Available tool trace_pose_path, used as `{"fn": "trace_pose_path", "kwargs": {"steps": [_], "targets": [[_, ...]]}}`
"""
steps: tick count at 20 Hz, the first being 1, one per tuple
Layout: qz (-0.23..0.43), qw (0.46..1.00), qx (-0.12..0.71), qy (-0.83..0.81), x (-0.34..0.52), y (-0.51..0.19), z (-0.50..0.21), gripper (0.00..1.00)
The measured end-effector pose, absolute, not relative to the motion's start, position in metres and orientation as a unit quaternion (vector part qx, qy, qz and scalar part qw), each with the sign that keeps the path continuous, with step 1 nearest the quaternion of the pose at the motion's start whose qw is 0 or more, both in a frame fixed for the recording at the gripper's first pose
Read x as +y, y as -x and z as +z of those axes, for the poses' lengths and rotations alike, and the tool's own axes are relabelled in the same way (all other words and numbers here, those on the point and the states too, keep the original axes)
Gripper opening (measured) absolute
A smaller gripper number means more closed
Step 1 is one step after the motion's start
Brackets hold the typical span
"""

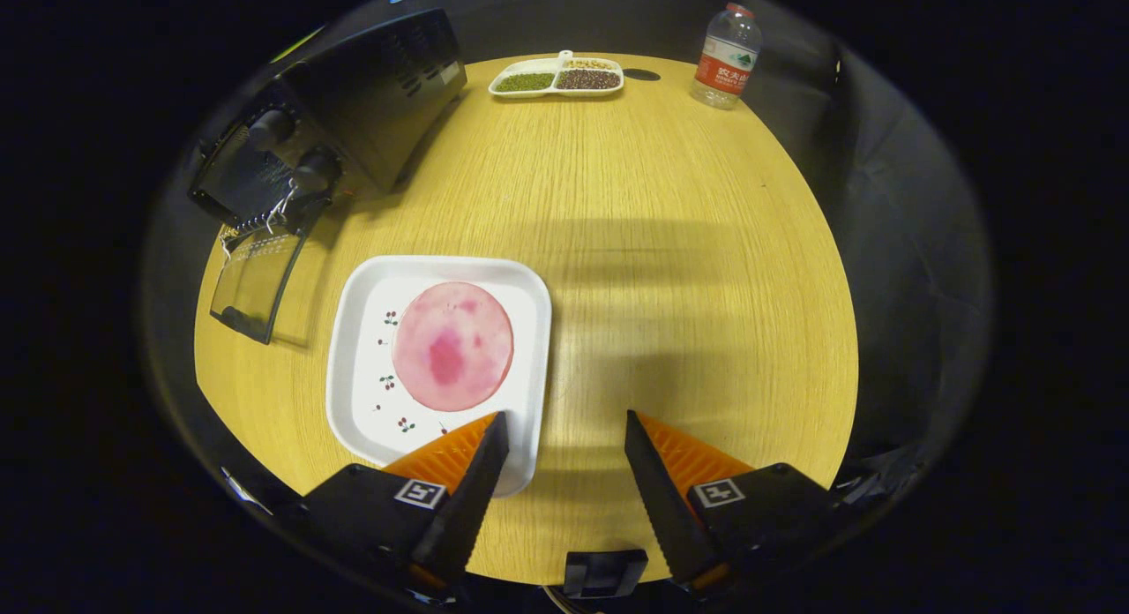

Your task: Open the toaster oven, put the food inside, and close the toaster oven door.

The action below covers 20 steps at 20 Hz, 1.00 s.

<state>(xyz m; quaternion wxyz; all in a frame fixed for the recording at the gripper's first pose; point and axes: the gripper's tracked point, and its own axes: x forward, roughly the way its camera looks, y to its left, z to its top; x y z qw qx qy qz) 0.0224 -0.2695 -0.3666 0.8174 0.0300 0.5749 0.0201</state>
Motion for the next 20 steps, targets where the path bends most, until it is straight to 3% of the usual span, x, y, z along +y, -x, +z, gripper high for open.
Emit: {"fn": "trace_pose_path", "kwargs": {"steps": [6, 14, 20], "targets": [[0.019, 0.789, 0.610, -0.075, -0.253, -0.022, -0.369, 0.26], [0.010, 0.759, 0.629, -0.165, -0.252, -0.020, -0.367, 0.05], [0.024, 0.764, 0.615, -0.193, -0.248, -0.020, -0.370, 0.02]]}}
